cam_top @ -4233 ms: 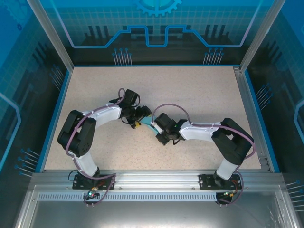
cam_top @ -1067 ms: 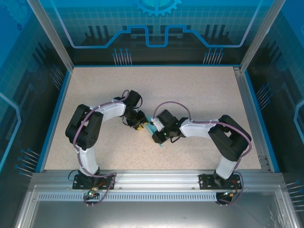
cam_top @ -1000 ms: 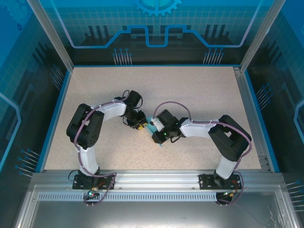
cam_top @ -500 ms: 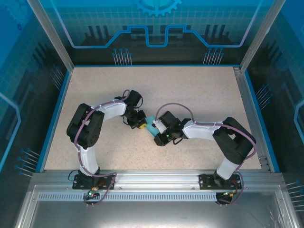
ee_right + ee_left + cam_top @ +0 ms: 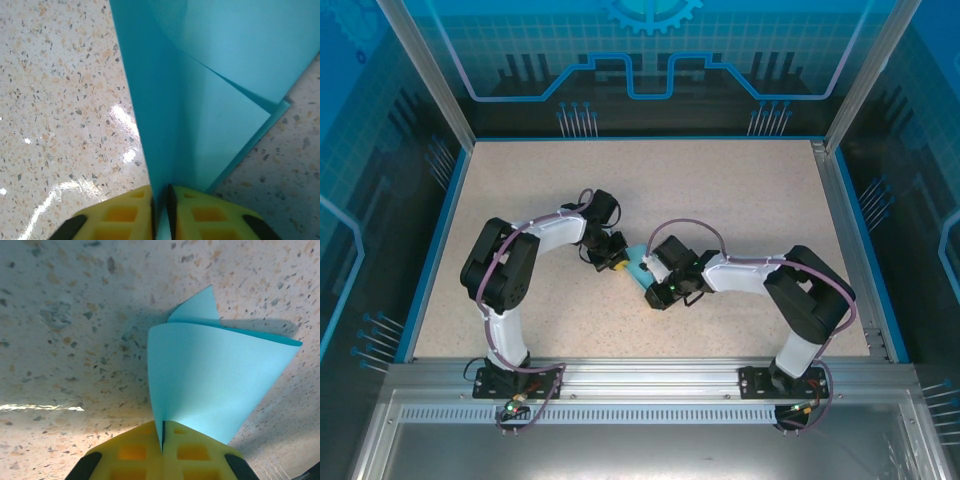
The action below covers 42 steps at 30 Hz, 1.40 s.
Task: Fold a paper plane with a square sheet of paper (pick it up from the middle)
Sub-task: Fold the wing for the fifth time at the center of the table.
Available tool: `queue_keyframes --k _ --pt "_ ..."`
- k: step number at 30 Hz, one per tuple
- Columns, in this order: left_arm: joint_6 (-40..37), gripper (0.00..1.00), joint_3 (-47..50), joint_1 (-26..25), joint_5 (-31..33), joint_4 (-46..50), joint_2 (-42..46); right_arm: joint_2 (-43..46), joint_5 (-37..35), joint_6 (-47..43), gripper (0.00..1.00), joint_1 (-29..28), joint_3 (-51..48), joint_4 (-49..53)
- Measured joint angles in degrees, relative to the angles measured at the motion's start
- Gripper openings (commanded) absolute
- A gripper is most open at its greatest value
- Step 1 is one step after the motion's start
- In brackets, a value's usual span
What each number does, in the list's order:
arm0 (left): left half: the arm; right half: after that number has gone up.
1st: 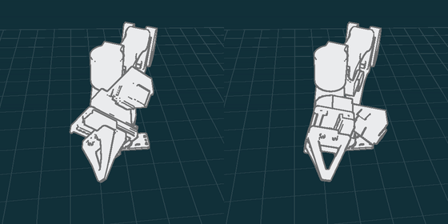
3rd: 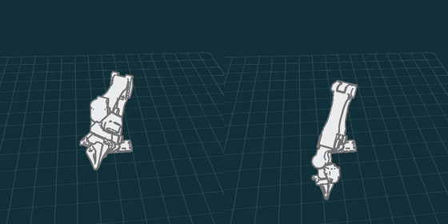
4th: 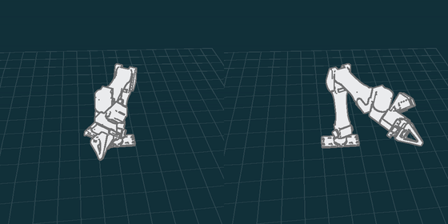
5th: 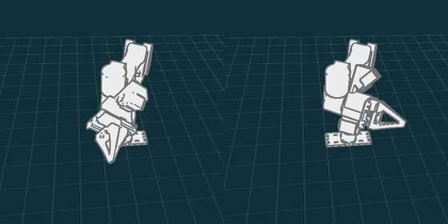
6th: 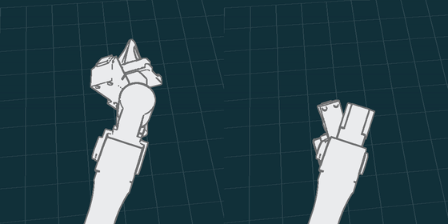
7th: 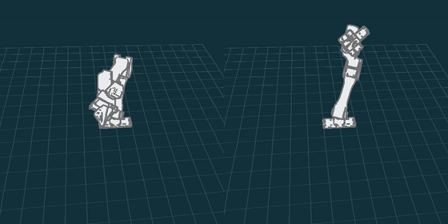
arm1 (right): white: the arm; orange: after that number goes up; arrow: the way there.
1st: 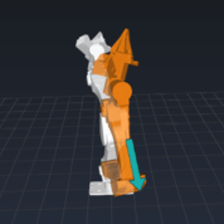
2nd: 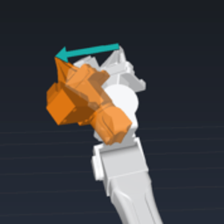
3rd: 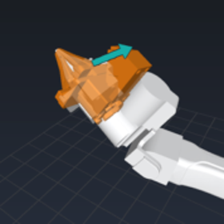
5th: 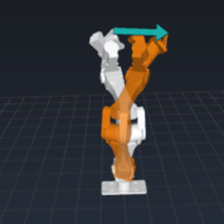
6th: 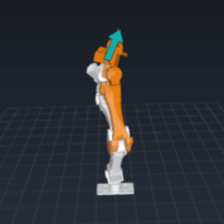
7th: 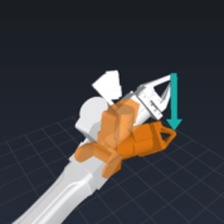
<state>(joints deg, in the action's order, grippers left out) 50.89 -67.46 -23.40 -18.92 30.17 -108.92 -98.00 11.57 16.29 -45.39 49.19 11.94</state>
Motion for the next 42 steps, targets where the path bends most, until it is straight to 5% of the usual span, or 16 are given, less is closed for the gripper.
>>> queue_keyframes --k 30,42 --pt "0.0 0.03 0.0 0.0 -0.42 0.04 0.0 2.69 -5.2 1.31 0.14 -3.89 0.22 7.76" --pt "0.0 0.03 0.0 0.0 -0.42 0.02 0.0 3.1 -7.69 1.51 0.28 -4.63 3.34 10.8"
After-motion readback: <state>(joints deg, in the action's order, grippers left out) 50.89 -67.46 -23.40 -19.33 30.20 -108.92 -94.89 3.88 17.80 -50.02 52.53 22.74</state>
